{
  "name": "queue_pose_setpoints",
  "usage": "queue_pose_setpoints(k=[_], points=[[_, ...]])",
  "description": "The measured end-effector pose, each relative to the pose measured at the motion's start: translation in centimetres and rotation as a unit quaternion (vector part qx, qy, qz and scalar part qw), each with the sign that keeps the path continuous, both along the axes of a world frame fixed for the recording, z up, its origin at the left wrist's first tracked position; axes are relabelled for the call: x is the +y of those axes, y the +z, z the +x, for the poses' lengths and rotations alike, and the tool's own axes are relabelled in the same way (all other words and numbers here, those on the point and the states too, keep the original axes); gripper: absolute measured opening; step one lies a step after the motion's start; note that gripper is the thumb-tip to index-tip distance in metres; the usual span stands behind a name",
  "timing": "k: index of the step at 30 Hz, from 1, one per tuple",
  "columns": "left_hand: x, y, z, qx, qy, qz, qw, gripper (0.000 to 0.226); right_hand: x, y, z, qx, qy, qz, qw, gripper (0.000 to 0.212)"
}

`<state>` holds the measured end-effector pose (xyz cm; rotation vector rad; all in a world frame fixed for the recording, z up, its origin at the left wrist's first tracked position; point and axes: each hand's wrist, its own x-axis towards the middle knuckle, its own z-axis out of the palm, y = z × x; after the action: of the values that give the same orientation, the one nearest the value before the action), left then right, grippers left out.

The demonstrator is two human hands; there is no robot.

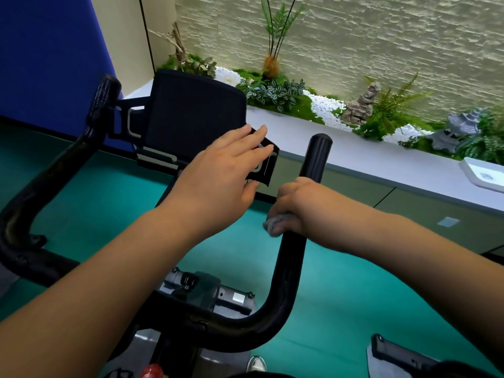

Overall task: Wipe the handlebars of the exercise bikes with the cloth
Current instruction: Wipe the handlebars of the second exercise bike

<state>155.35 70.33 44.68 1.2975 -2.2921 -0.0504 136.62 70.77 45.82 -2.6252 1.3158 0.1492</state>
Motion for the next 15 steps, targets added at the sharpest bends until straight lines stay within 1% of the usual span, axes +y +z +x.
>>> queue_pose_setpoints(k=[1, 2, 4, 5, 6, 8, 11, 12, 15], points=[[0.1, 0.0, 0.0, -0.004, 0.001, 0.003, 1.0, 0.058, -0.2, 0.2, -0.4, -0.033, -0.009, -0.004, 0.999, 0.023], [0.2, 0.0, 0.0, -0.008, 0.003, 0.007, 1.0, 0.058, -0.3, 0.1, -0.8, -0.067, -0.015, -0.041, 0.997, 0.022], [0.4, 0.1, 0.0, -0.016, 0.004, 0.011, 1.0, 0.059, 0.0, -0.7, -1.7, -0.107, -0.03, -0.144, 0.983, 0.024], [0.5, 0.0, 0.0, -0.019, 0.003, 0.01, 1.0, 0.06, 0.7, -1.2, -1.9, -0.136, -0.042, -0.167, 0.976, 0.024], [0.6, 0.0, -0.1, -0.02, 0.003, 0.011, 1.0, 0.061, 1.5, -1.6, -2.0, -0.166, -0.058, -0.168, 0.97, 0.025], [0.9, -0.2, -0.4, -0.023, 0.009, 0.015, 1.0, 0.063, 3.3, -2.2, -2.1, -0.215, -0.078, -0.135, 0.964, 0.026], [1.1, -0.5, -0.6, -0.02, 0.009, 0.014, 1.0, 0.065, 4.8, -2.9, -2.4, -0.262, -0.074, -0.084, 0.959, 0.026], [1.1, -0.5, -0.6, -0.016, 0.008, 0.013, 1.0, 0.065, 4.7, -3.1, -2.5, -0.273, -0.085, -0.086, 0.954, 0.026], [1.7, -0.4, -0.7, -0.007, 0.009, 0.027, 1.0, 0.065, 3.8, -3.2, -2.6, -0.303, -0.176, -0.123, 0.928, 0.028]])
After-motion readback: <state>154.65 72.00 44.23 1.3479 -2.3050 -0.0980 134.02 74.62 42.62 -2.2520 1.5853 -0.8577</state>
